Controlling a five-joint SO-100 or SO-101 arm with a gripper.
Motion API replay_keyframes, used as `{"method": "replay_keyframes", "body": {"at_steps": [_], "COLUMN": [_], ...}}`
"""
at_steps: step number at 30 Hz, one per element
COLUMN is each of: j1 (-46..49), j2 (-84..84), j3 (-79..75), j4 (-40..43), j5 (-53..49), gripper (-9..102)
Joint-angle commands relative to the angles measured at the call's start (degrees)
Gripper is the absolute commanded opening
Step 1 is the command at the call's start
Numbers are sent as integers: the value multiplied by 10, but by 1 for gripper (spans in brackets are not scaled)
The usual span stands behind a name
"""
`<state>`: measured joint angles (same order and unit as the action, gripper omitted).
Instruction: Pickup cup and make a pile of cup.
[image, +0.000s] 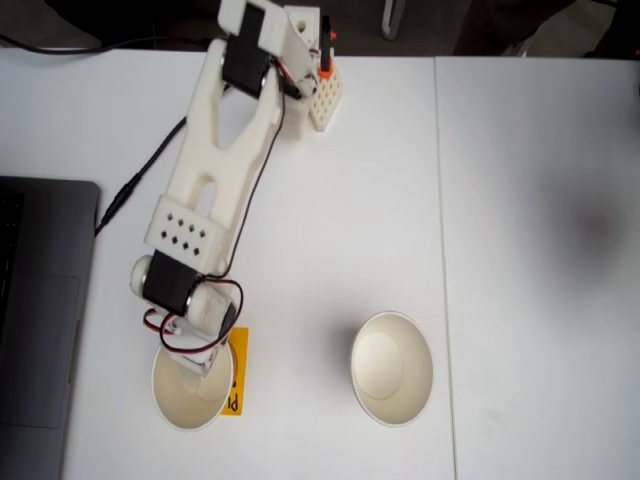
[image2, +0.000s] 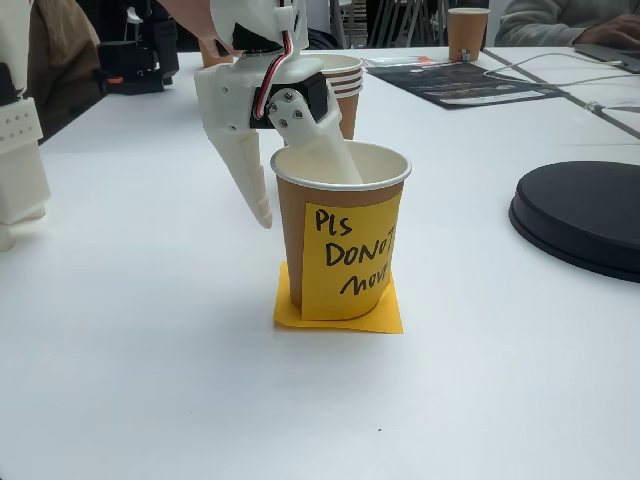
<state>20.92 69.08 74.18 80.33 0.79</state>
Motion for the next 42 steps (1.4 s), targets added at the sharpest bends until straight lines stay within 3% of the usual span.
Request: {"method": "replay_keyframes", "body": {"at_steps": [1,6,15,29,42], "j1": [3,3,-2,-4,-5], "j2": [13,13,13,16,68], "j3": [-4,-5,-11,-13,-13], "j4": [-6,-6,-6,-6,-10], "j5": [0,0,0,-2,-2], "gripper": [31,28,11,-8,-7]}}
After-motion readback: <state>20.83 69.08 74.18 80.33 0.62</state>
